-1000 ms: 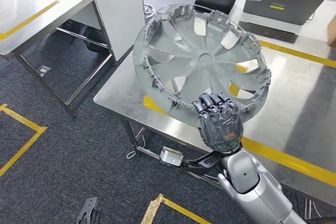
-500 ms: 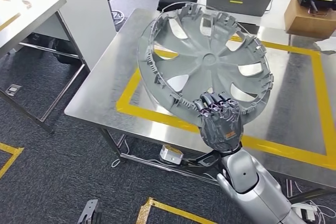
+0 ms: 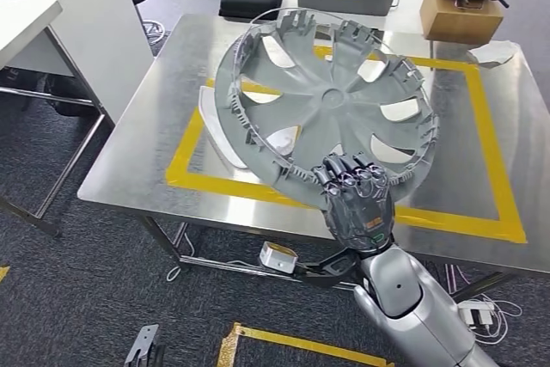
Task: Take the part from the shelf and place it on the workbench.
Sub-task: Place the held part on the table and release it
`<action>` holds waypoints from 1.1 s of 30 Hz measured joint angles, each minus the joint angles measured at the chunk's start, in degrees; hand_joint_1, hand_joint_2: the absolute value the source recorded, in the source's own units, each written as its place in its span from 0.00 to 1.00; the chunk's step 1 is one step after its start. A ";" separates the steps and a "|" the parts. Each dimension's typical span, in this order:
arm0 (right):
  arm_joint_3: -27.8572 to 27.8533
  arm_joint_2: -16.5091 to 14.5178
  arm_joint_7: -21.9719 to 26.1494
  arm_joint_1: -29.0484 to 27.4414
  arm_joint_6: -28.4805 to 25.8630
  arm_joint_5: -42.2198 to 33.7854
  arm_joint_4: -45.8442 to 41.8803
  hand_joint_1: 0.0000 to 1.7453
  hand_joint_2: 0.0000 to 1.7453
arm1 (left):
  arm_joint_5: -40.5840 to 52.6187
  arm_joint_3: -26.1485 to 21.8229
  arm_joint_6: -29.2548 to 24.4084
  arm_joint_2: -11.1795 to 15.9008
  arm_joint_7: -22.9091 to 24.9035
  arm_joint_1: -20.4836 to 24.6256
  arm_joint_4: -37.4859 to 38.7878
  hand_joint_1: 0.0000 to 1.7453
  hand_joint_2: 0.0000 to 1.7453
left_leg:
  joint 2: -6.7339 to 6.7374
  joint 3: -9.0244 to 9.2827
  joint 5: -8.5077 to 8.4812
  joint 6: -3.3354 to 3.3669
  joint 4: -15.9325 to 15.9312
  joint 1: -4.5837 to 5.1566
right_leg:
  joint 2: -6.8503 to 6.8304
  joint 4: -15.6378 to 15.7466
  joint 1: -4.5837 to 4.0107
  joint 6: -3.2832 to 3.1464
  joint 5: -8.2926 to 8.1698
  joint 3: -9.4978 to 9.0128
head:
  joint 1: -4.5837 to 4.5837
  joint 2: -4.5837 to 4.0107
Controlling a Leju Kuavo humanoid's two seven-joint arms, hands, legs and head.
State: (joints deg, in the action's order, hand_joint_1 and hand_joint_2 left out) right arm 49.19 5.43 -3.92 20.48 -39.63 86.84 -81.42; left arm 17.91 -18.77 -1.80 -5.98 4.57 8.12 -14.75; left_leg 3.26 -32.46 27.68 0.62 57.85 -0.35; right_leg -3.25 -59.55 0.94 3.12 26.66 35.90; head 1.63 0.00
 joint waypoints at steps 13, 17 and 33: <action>0.04 -0.10 0.27 0.15 0.00 0.08 0.15 1.00 1.00 | 0.30 0.39 0.16 0.09 -0.02 -0.06 0.00 0.00 0.00 | -2.87 -4.80 3.05 0.27 10.50 0.34 | 3.58 1.07 -1.19 -3.39 -0.18 -0.89 | -0.54 0.00; 0.08 -0.13 0.25 0.48 0.00 0.11 0.20 1.00 1.00 | 0.44 0.42 0.16 0.33 -0.02 0.24 0.00 0.00 0.00 | -3.37 -0.88 -0.09 0.75 0.90 1.03 | 3.93 0.76 -1.37 -3.16 -0.24 -0.31 | -0.47 0.00; 0.14 -0.14 -0.67 1.86 6.52 -1.76 4.35 1.00 1.00 | 0.32 0.43 0.34 0.43 -0.15 0.11 0.00 0.00 0.00 | -3.43 -1.16 -0.24 0.32 0.62 1.20 | 3.92 1.17 -1.00 -2.43 -0.78 -0.09 | -0.53 0.00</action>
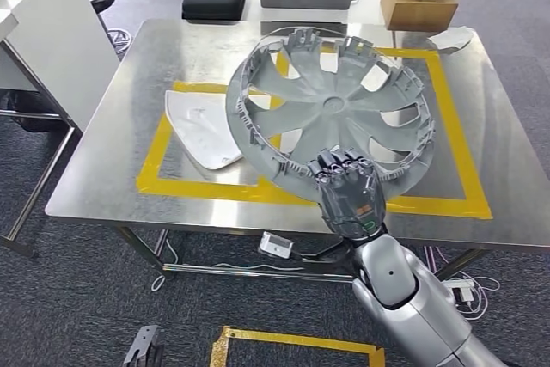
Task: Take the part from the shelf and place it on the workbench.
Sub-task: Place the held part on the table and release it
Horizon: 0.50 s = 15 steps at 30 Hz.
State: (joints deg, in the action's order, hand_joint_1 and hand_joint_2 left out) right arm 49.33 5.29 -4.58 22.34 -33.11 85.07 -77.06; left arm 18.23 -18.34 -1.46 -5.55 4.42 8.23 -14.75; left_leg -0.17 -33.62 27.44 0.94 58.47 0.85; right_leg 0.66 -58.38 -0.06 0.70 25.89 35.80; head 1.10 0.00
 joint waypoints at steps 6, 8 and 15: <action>-1.50 0.02 -1.16 1.13 2.64 -1.30 3.16 1.00 1.00 | 0.01 -0.02 0.12 0.07 -0.04 -0.19 0.00 0.00 0.00 | 0.00 0.00 -0.01 0.01 -0.01 -0.03 | 0.02 -0.02 -0.02 0.00 0.00 0.07 | 0.00 0.00; -2.42 0.11 -1.36 1.46 3.42 -1.64 3.86 1.00 1.00 | 0.15 -0.02 0.20 0.07 -0.04 -0.20 0.00 0.00 0.00 | 0.01 0.00 -0.01 0.01 -0.01 -0.04 | 0.03 -0.02 -0.03 0.00 0.00 0.08 | 0.00 0.00; -8.31 1.52 -0.70 2.27 5.26 -3.11 6.55 1.00 1.00 | 0.76 -0.02 0.32 0.11 0.00 -0.26 0.00 0.00 0.00 | 0.00 -0.01 -0.02 0.01 -0.01 -0.05 | 0.02 -0.03 -0.05 0.00 0.00 0.08 | 0.01 0.00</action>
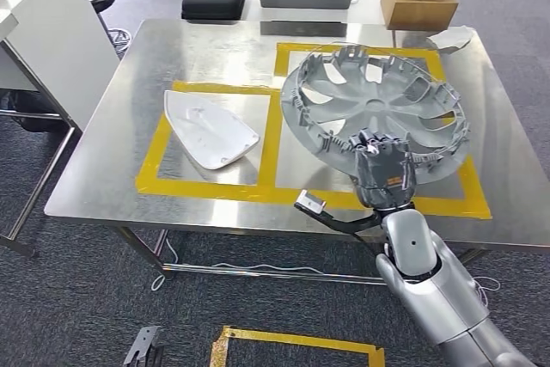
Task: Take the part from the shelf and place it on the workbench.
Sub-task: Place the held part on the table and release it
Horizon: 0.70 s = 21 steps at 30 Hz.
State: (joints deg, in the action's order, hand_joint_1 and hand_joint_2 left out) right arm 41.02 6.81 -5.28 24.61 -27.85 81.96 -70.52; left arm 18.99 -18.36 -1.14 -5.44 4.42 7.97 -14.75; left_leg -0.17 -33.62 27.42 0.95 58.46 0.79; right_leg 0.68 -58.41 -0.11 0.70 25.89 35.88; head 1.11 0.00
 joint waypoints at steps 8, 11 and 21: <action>-6.59 1.75 1.71 0.49 0.95 -0.20 3.33 1.00 1.00 | 0.80 0.00 0.24 0.02 0.17 -0.01 0.00 0.00 0.00 | 0.00 0.00 0.00 0.00 0.01 0.01 | 0.00 0.00 0.02 0.00 0.00 0.00 | -0.01 0.00; -9.26 2.35 2.79 0.82 0.82 0.28 5.45 1.00 1.00 | 1.44 0.00 0.48 0.03 0.33 0.01 0.00 0.00 0.00 | 0.00 0.00 0.00 0.00 0.01 0.01 | 0.00 0.00 0.02 0.00 0.00 0.01 | -0.01 0.00; -14.80 3.33 7.50 1.99 -0.19 -2.10 12.56 1.00 1.00 | 3.28 0.02 0.23 0.10 1.39 0.08 0.00 0.00 0.00 | 0.00 0.01 0.00 0.01 0.00 0.00 | 0.01 0.00 0.00 0.00 0.00 0.02 | 0.00 0.00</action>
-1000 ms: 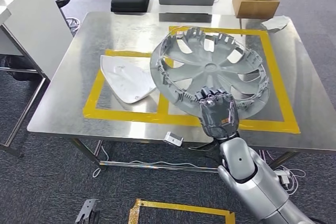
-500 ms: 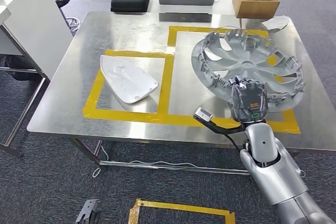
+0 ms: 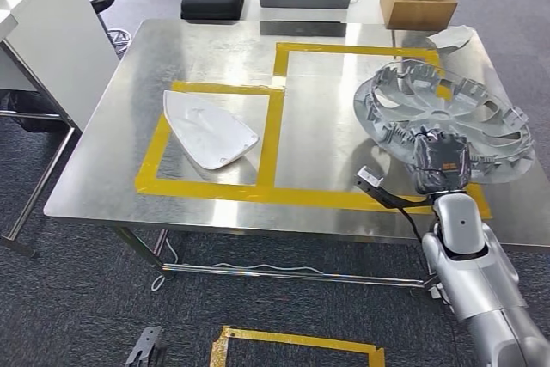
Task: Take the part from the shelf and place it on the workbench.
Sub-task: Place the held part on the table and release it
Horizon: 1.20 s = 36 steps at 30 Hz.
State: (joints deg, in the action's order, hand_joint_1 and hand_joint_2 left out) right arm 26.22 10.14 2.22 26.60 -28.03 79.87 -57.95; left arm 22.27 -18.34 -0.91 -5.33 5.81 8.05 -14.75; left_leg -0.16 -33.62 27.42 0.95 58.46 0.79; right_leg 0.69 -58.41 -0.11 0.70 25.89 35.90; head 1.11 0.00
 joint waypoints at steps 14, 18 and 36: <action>-2.27 -0.31 4.56 1.69 0.53 -3.01 7.15 1.00 1.00 | 2.62 0.21 -1.28 0.40 1.93 0.10 0.00 0.00 0.00 | 0.00 -0.02 -0.02 0.03 -0.01 0.00 | -0.01 -0.01 0.00 0.00 0.00 0.00 | 0.00 0.00; -2.31 -0.84 6.93 2.57 0.60 -4.05 8.49 1.00 1.00 | 3.50 0.34 -1.27 0.60 2.51 0.28 0.00 0.00 0.00 | 0.00 -0.02 -0.03 0.05 -0.01 0.00 | -0.01 -0.01 0.00 0.00 0.00 -0.01 | 0.00 0.00; -1.88 -3.53 12.16 4.07 2.31 -8.39 8.00 1.00 1.00 | 7.19 1.40 -1.00 0.82 3.91 0.96 -0.02 0.00 0.00 | -0.01 -0.02 -0.05 0.06 -0.01 0.00 | -0.02 -0.02 0.00 0.00 0.00 0.00 | -0.01 0.00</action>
State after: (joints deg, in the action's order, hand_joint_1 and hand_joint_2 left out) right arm 24.34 6.61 14.38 30.67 -25.72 71.48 -49.95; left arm 29.46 -16.94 -1.91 -4.51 9.72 9.01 -14.77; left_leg -0.17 -33.63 27.38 1.01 58.45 0.79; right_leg 0.67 -58.43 -0.11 0.70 25.88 35.90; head 1.10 0.00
